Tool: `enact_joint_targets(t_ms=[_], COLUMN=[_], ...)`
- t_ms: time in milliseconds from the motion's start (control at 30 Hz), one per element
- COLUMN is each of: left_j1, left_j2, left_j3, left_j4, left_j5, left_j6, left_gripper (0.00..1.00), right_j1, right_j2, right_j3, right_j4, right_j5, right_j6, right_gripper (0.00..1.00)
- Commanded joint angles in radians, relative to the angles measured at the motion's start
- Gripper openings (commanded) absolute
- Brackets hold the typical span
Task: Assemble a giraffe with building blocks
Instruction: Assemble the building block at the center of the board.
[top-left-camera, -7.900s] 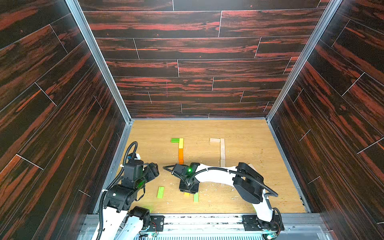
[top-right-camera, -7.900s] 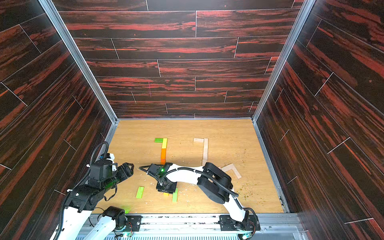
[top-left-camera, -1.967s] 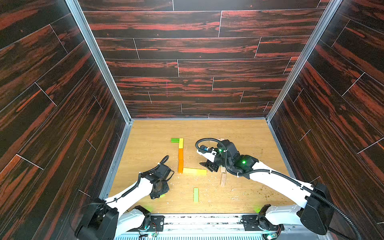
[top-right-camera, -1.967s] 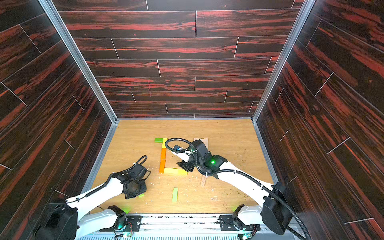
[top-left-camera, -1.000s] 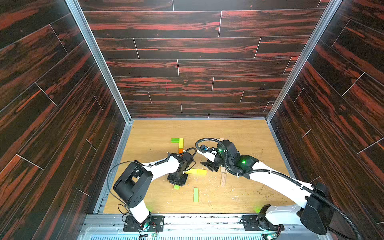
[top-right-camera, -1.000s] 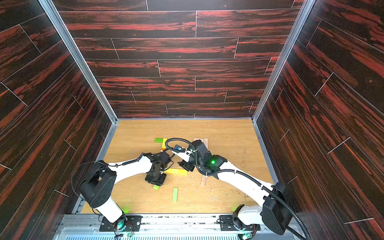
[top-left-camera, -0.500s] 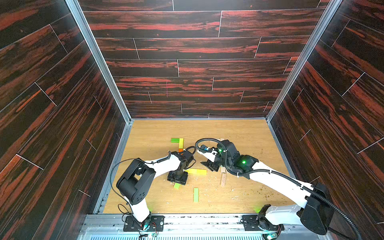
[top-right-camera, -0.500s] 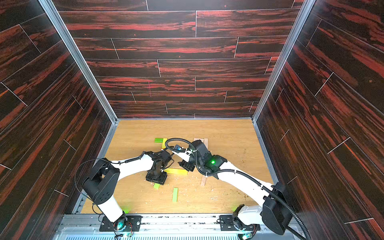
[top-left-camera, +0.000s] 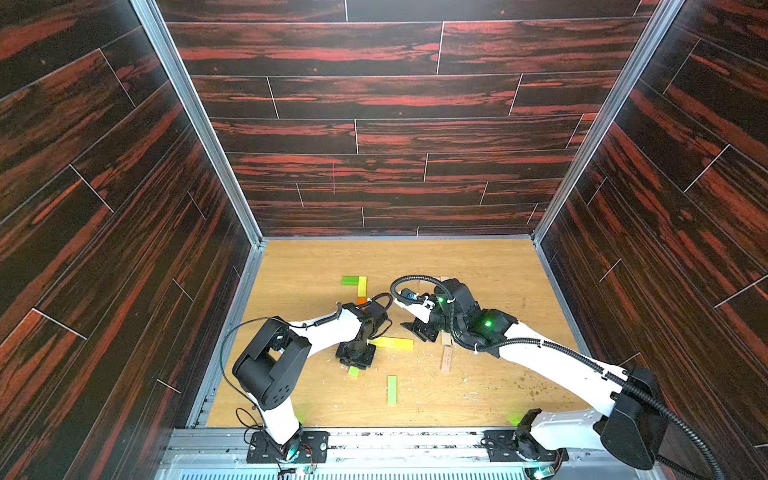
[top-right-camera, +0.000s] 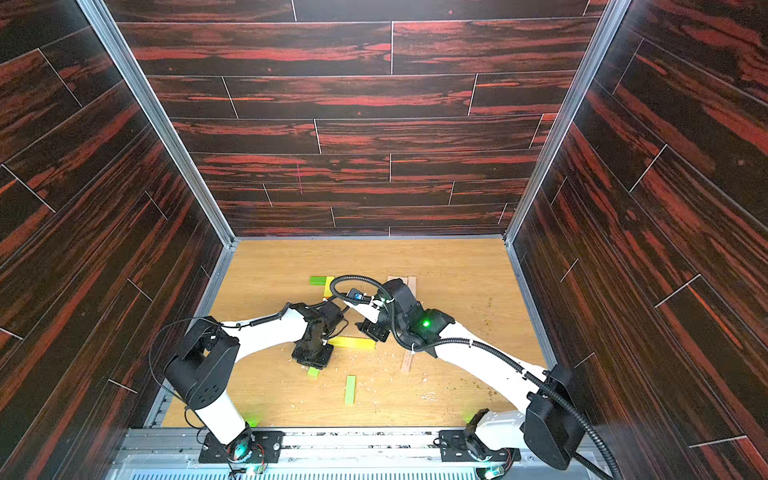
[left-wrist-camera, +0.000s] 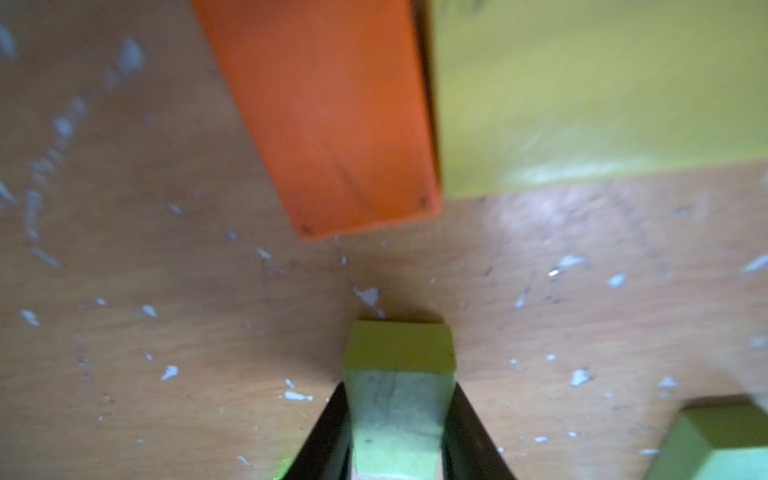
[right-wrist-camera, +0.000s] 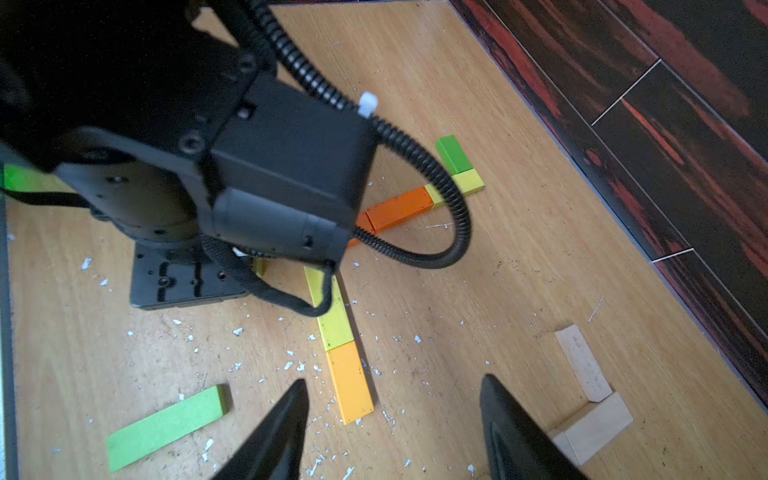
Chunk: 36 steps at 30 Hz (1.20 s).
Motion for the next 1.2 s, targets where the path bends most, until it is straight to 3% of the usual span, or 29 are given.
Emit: enact_joint_targets(t_ms=[0,1167], left_j1=[0.003,0.049], left_j2=[0.034,0.111], left_j3=[0.034,0.1], left_j4=[-0.02,0.003], left_j5=[-0.023,-0.03], left_j6=[0.02,0.016], left_gripper=[0.31,0.31], right_j1=[-0.003,-0.003], right_j2=[0.008,0.031], right_j3=[0.032,0.047], right_j4=[-0.018,-0.023], right_j5=[-0.011,-0.008], right_j6=[-0.003,-0.012], right_gripper=[0.66,0.66])
